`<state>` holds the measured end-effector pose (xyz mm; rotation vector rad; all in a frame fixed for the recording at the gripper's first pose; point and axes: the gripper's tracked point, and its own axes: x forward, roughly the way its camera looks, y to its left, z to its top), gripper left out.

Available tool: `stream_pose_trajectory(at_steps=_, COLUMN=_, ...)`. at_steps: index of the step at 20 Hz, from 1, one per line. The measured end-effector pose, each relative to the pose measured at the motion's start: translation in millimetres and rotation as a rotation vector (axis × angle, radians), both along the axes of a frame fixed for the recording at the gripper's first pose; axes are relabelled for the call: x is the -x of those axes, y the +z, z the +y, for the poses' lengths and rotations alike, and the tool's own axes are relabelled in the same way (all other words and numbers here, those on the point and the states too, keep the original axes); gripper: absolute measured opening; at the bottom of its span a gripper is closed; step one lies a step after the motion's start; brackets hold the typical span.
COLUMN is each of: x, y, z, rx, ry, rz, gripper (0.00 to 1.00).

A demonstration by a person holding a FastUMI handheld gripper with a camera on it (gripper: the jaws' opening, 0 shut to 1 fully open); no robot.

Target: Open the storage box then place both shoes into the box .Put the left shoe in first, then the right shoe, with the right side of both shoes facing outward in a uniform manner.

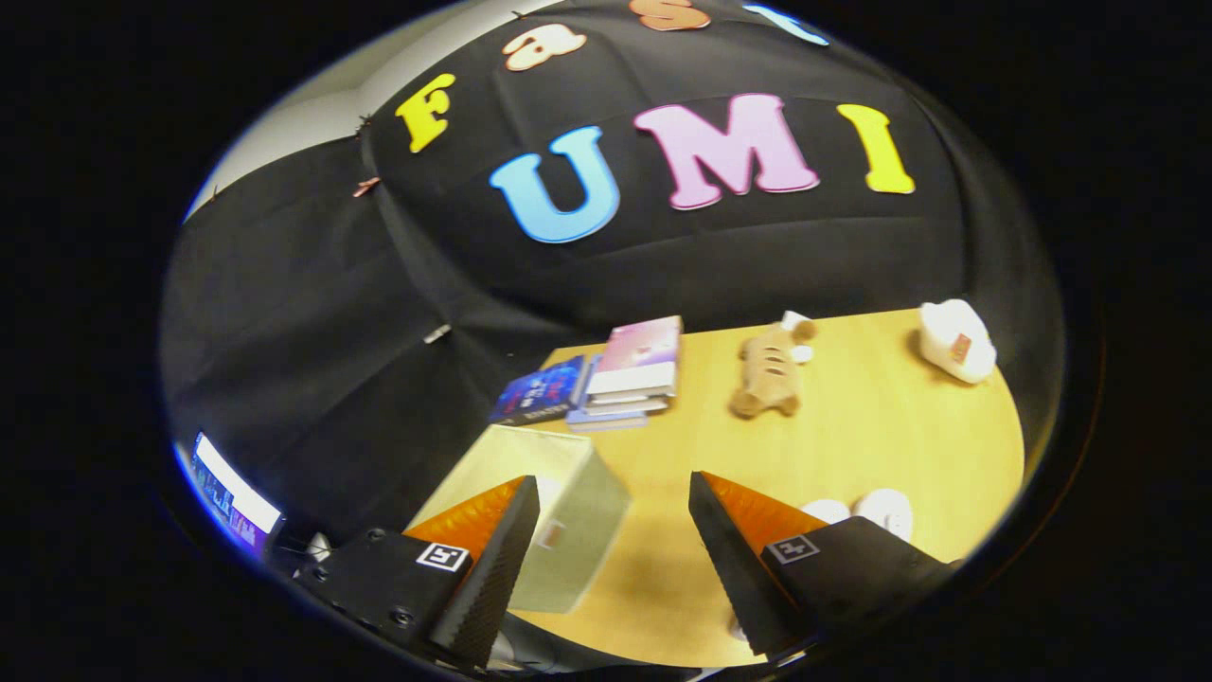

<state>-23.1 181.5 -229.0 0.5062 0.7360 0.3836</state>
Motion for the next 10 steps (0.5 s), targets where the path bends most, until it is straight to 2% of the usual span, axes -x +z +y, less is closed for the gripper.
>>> stream_pose_trajectory(at_steps=3, x=34.8, y=-51.7, z=-53.7, rx=0.174, ry=-0.012, rz=0.056, gripper=0.97)
stream_pose_trajectory(at_steps=5, x=59.4, y=-87.8, z=-74.9, rx=0.239, ry=-0.002, rz=0.124, gripper=0.96)
stream_pose_trajectory(at_steps=10, x=95.6, y=-161.4, z=-88.6, rx=0.372, ry=0.045, rz=0.264, gripper=0.82)
